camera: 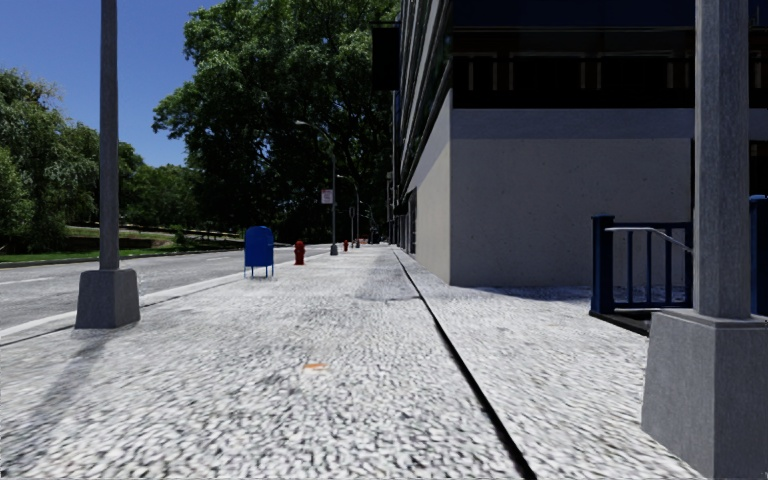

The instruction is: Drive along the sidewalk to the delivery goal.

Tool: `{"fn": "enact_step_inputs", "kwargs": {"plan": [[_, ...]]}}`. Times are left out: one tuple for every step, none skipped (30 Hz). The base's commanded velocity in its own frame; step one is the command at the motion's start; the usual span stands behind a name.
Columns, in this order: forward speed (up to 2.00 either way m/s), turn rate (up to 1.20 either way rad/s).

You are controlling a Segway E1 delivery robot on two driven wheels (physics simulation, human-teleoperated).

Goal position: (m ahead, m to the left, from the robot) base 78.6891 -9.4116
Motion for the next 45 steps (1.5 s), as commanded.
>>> {"fn": "enact_step_inputs", "kwargs": {"plan": [[2.0, 0.0], [2.0, 0.0], [2.0, 0.0], [2.0, 0.0], [2.0, 0.0], [2.0, 0.0], [2.0, 0.0], [2.0, 0.0], [2.0, 0.0], [2.0, 0.0], [2.0, 0.0], [2.0, 0.0], [2.0, 0.0], [2.0, 0.0], [2.0, 0.0], [2.0, 0.0], [2.0, 0.0], [2.0, 0.0], [2.0, 0.0], [2.0, 0.0], [2.0, 0.0], [2.0, 0.0], [2.0, 0.0], [2.0, 0.0], [2.0, 0.0], [2.0, 0.0], [2.0, 0.0], [2.0, 0.0], [2.0, 0.0], [2.0, 0.0], [2.0, 0.0], [2.0, 0.0], [2.0, 0.0], [2.0, 0.0], [2.0, 0.0], [2.0, 0.0], [2.0, 0.0], [2.0, 0.0], [2.0, 0.0], [2.0, 0.0], [2.0, 0.0], [2.0, 0.0], [2.0, 0.0], [2.0, 0.0], [2.0, 0.07]]}}
